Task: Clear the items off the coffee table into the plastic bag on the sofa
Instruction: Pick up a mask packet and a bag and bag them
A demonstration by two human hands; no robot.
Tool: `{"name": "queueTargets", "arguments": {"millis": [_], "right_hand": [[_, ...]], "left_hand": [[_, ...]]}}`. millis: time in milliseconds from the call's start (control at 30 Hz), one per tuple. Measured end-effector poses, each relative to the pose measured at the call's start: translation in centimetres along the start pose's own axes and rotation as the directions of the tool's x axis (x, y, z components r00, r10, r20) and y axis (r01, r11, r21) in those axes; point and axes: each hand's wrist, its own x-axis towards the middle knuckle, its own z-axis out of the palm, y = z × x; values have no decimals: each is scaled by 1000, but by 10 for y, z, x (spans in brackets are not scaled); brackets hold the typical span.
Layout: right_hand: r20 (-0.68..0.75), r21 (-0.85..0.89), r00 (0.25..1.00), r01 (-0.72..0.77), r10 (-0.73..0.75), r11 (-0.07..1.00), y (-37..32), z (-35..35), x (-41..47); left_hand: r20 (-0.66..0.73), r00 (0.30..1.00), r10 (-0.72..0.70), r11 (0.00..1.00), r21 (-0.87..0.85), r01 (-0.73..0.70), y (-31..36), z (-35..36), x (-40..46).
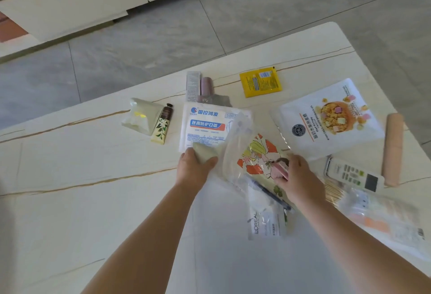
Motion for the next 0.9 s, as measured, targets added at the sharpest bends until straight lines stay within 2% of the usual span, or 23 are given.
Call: {"name": "queueTargets", "arguments": {"millis": [133,233,333,400,600,733,900], "right_hand": [[-46,-37,998,-32,30,999,-2,5,1],[-41,-50,999,12,-14,999,-1,5,1],[-62,-79,997,41,-46,996,-1,2,2],[-87,-72,995,51,-57,996,0,-1,6],[-107,257,994,32,-5,966,4,-16,16],[-91,597,994,1,67,803,-7,-46,14],[-87,748,991,-2,102,663,-21,-95,-3]], "left_hand": [[-137,990,-38,997,-72,29,4,9,-4],[-92,995,-34,995,-94,25,9,11,-4],[-24,999,-26,996,83,28,17,20,0],[-41,999,-16,986,166,23,20,28,-1],[-122,993,3,998,68,5,19,18,-13],[-186,982,16,1000,-17,-20,29,-4,-22],[-242,970,23,995,-85,-44,57,-40,-45]]}}
